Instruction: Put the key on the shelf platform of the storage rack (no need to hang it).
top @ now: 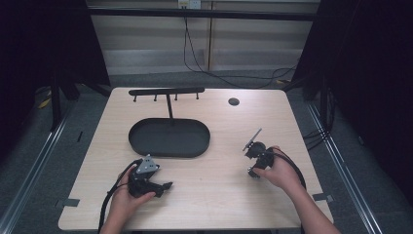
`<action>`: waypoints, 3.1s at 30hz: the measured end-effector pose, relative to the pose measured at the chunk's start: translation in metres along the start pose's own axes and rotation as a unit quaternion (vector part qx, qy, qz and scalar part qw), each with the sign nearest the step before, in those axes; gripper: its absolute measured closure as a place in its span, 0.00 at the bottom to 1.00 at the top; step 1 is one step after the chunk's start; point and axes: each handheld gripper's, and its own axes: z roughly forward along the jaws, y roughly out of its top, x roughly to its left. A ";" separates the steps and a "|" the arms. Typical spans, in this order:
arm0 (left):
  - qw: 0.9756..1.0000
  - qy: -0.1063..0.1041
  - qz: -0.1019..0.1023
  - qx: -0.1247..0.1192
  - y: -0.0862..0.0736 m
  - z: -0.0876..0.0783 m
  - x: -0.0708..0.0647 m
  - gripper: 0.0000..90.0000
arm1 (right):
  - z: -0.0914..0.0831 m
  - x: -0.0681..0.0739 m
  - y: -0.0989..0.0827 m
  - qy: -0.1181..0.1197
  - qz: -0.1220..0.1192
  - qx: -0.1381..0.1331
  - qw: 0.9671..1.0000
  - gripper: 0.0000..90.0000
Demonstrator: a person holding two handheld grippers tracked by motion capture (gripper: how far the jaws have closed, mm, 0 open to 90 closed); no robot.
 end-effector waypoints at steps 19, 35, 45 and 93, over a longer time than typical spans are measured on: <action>1.000 0.000 0.000 0.000 0.000 0.000 0.000 0.20 | -0.010 0.001 0.009 0.016 -0.005 -0.002 1.000 0.77; 1.000 0.000 -0.001 0.000 0.000 0.000 0.000 0.20 | -0.023 0.002 0.019 0.017 -0.024 -0.005 1.000 0.92; 1.000 0.000 -0.001 -0.001 0.000 0.000 0.000 0.20 | -0.032 0.001 0.030 0.009 -0.032 -0.004 0.999 0.92; 1.000 0.000 0.000 0.000 0.000 0.000 0.000 0.20 | -0.045 0.022 0.116 -0.001 -0.076 -0.010 0.997 0.92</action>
